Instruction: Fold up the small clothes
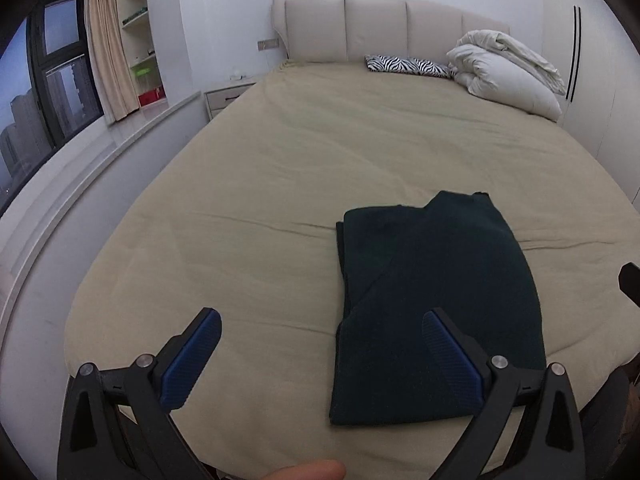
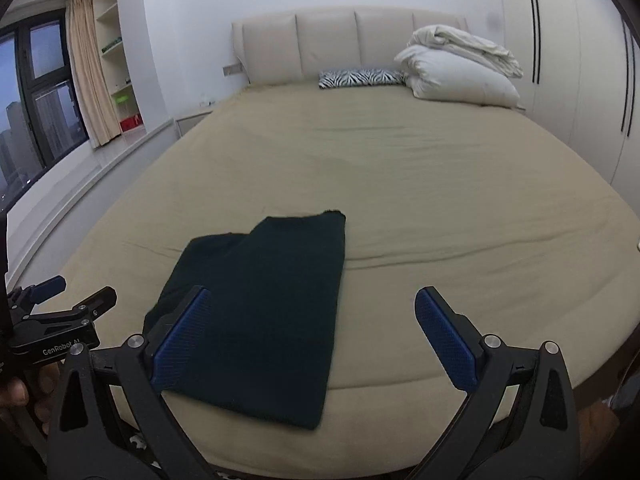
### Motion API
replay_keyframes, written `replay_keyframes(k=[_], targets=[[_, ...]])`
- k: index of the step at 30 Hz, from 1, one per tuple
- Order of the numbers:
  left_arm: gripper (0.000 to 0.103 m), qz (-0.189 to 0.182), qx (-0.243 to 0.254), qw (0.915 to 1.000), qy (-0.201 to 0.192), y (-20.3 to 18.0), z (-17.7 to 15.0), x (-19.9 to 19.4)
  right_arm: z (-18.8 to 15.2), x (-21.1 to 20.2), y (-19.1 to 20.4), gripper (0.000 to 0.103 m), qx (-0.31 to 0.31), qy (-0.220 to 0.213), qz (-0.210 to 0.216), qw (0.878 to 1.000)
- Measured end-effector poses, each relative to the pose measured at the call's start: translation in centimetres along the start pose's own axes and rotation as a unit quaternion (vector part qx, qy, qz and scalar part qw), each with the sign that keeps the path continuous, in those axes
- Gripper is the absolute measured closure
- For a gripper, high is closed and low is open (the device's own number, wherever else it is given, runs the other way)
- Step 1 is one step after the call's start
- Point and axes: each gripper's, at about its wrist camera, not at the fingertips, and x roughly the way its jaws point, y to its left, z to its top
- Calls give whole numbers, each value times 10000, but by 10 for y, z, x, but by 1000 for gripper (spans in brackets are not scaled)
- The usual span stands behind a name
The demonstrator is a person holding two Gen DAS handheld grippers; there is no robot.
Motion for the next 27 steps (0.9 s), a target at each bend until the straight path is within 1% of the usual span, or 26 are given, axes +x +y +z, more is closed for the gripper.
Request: replay_keyframes(k=[5, 10, 14, 23, 27], targets=[[0, -121, -152, 9996, 226, 2, -4, 4, -9, 15, 1, 0, 141, 268, -228, 9993], [0, -120, -122, 9993, 327, 1, -8, 8, -15, 20, 10, 0, -61, 328, -318, 9989], [0, -45, -105, 9994, 336, 3, -9, 8, -20, 20, 15, 0, -171, 412, -395, 9982], [0, 12, -118, 9992, 385, 7, -13, 11, -25, 40, 14, 0, -68, 640, -446, 9969], [0, 6, -84, 9991, 407, 7, -15, 12, -26, 42, 14, 0, -38, 690, -445, 9966]])
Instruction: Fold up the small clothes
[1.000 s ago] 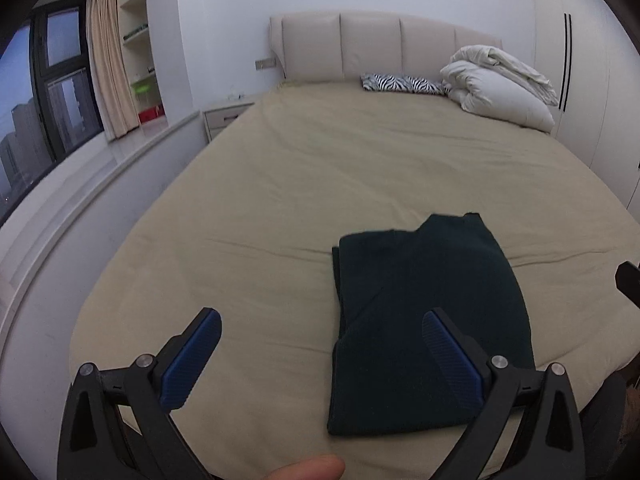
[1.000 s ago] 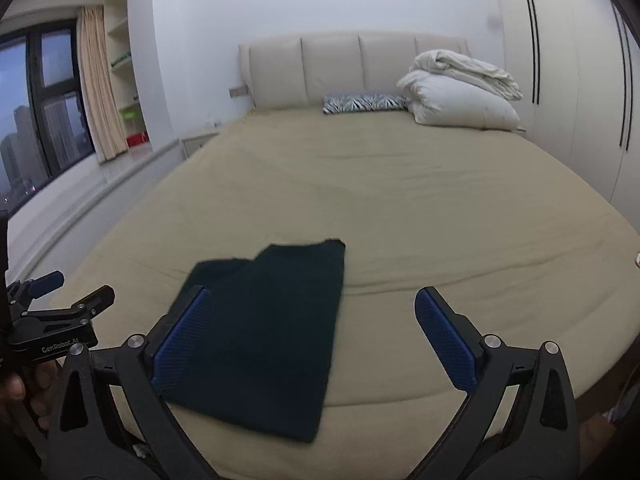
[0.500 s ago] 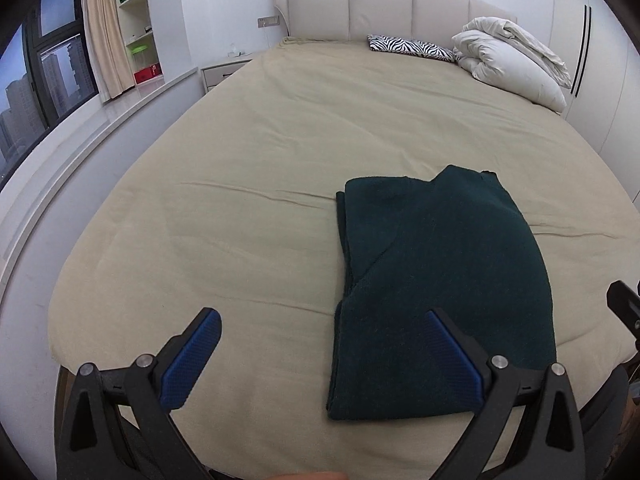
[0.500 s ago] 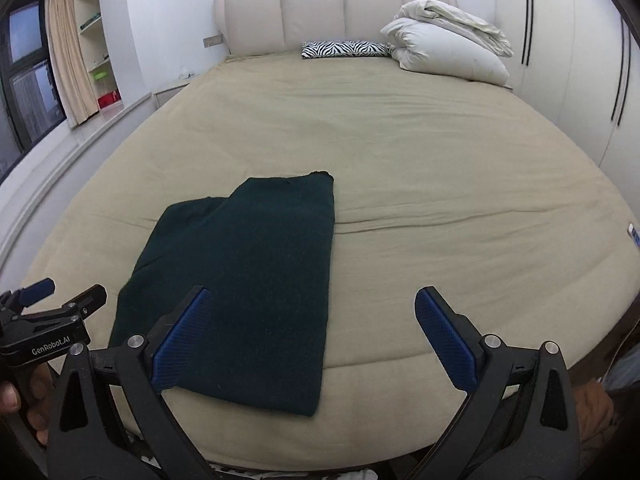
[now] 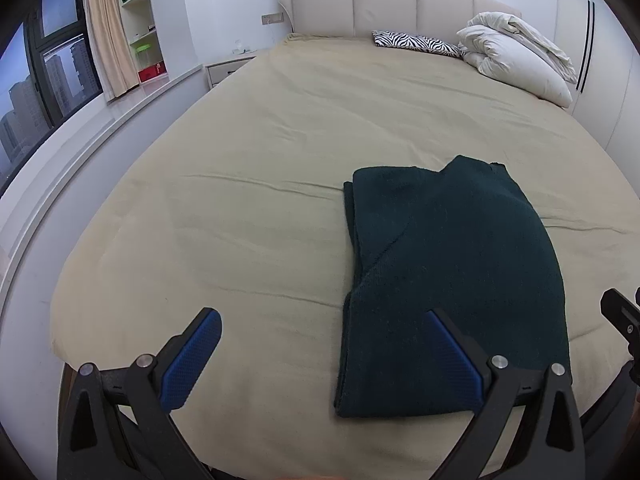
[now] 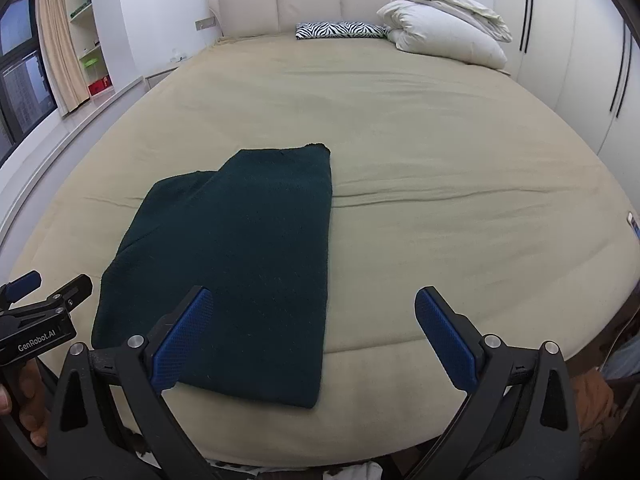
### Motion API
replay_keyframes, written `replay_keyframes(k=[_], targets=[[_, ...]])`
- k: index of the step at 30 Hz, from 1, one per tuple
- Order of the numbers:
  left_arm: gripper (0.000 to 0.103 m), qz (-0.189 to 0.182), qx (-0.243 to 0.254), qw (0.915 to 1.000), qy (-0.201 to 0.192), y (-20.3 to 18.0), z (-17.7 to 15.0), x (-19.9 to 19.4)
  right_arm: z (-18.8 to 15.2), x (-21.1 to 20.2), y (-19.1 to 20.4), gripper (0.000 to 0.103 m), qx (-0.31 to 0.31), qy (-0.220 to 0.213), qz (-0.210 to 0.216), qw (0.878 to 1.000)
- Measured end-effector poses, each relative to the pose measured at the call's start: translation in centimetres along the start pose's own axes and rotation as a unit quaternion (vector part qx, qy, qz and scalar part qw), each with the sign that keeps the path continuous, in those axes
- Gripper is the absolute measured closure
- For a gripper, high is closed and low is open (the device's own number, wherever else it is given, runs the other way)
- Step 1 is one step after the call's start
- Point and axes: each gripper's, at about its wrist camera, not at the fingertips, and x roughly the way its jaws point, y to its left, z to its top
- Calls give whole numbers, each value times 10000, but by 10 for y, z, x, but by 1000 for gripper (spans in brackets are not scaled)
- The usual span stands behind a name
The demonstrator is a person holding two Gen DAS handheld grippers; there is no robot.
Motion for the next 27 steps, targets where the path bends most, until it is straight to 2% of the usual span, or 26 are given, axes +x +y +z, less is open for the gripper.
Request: replay_keyframes(k=[27], targets=[[0, -27, 31, 10000, 33, -2, -3, 2, -4, 7, 13, 0, 97, 80, -61, 9999]])
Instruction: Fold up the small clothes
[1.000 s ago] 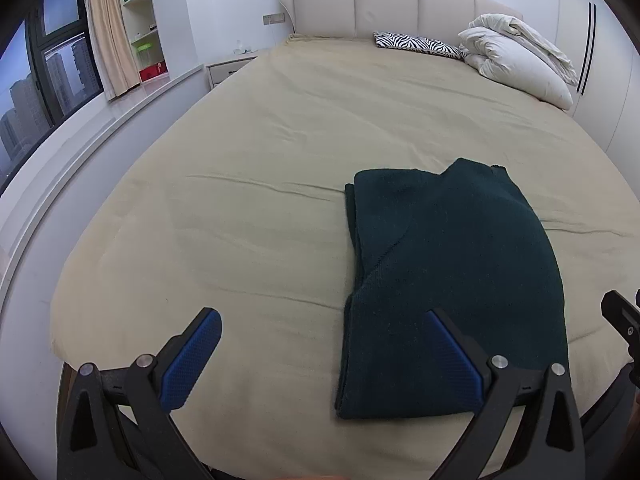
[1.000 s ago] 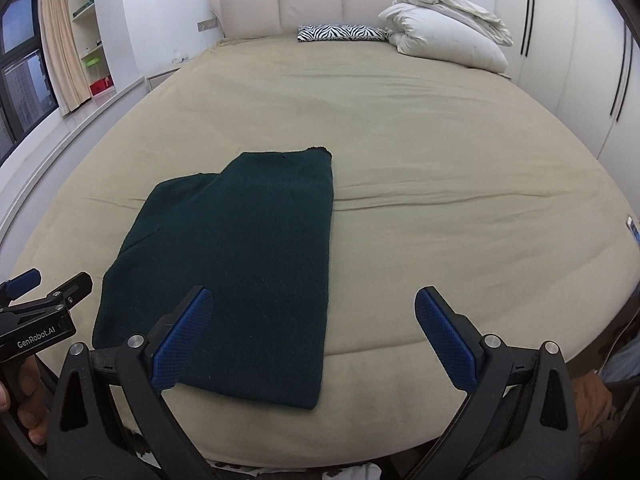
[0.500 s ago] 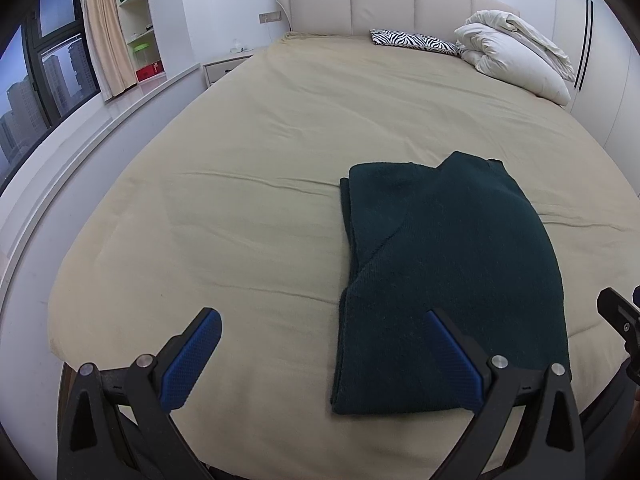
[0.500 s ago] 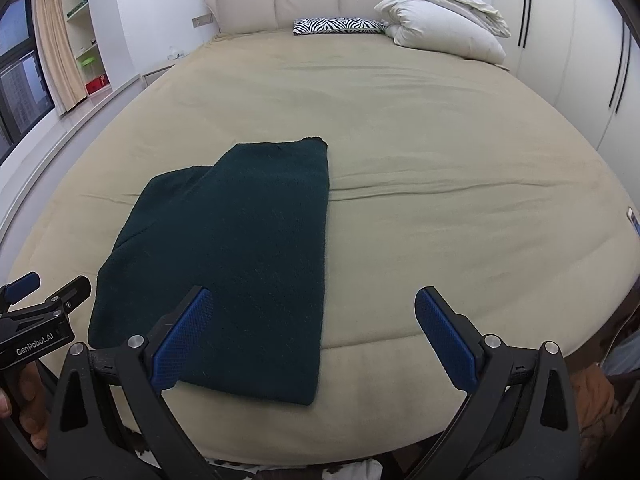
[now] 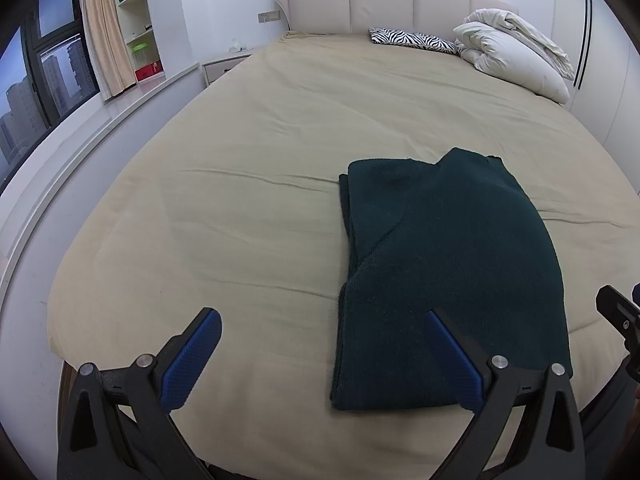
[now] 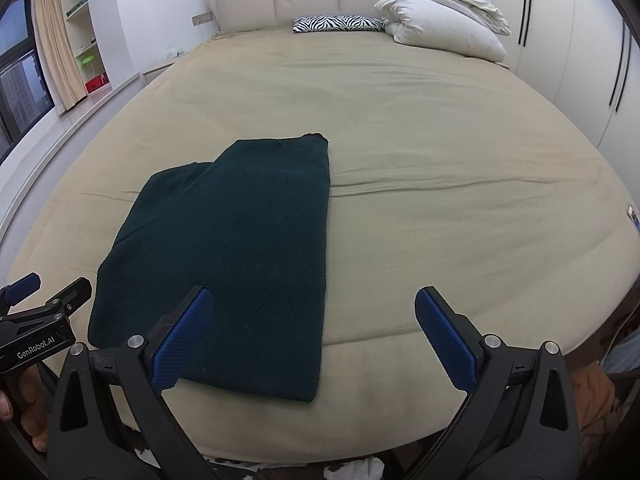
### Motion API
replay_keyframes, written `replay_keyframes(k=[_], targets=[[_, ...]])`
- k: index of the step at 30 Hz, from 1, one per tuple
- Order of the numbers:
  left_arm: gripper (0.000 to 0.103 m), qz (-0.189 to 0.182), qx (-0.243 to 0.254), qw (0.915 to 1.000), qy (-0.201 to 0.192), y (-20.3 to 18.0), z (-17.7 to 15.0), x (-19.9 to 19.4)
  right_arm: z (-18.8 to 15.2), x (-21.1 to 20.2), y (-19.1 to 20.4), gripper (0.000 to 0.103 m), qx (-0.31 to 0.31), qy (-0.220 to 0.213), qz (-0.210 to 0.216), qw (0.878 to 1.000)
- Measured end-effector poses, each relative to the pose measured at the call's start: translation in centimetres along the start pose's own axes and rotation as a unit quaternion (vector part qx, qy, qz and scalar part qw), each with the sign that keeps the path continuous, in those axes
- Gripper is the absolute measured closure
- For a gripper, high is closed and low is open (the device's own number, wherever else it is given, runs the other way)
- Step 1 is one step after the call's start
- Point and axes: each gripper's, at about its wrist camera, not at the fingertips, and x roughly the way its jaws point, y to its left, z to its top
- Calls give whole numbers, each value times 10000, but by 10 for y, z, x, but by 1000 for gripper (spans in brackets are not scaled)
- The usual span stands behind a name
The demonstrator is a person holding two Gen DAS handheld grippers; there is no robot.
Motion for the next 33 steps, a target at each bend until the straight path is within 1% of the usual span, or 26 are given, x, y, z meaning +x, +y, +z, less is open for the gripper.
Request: replay_keyframes(k=[33], targets=[[0, -30, 54, 10000, 21, 2, -1, 3, -2, 2, 1, 0, 3, 16, 0, 10000]])
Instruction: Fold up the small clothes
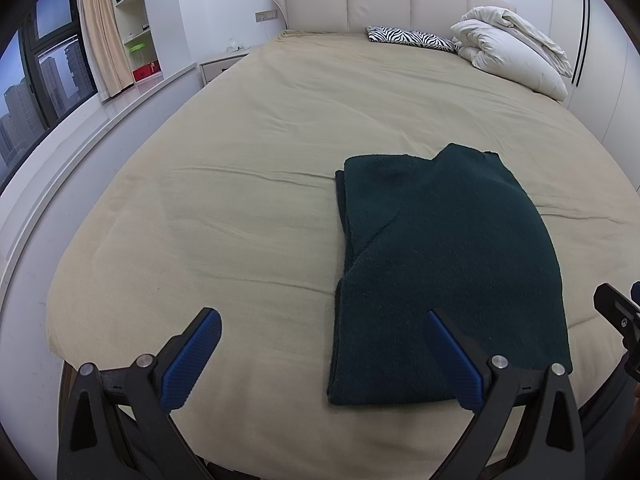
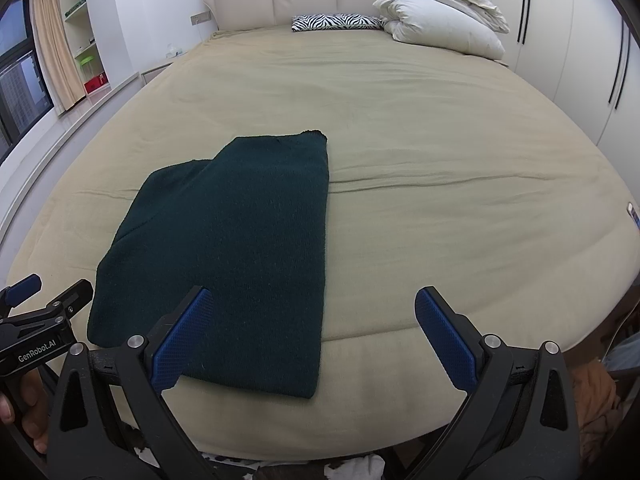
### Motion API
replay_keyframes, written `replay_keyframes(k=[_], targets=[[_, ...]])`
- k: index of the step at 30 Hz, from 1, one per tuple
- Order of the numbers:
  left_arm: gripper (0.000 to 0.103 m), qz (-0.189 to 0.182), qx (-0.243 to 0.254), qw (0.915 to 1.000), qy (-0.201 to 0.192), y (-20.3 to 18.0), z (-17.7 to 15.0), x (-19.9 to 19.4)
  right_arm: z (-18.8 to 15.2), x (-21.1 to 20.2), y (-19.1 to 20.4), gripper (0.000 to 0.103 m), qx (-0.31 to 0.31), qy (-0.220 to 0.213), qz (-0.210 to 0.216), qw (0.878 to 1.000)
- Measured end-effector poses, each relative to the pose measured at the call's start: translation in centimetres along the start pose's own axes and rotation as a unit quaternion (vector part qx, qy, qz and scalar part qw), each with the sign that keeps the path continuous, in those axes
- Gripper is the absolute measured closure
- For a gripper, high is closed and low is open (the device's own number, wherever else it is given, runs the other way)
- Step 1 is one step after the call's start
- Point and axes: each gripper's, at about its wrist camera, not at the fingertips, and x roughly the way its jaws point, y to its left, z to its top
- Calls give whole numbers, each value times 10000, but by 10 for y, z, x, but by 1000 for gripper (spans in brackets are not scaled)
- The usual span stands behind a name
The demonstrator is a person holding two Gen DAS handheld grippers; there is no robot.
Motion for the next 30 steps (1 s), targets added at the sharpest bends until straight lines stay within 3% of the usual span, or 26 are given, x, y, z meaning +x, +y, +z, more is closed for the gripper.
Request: replay_keyframes(k=[30], targets=[[0, -38, -4, 10000, -5, 6, 1, 1, -4, -1, 2, 0, 13, 9, -8, 10000]])
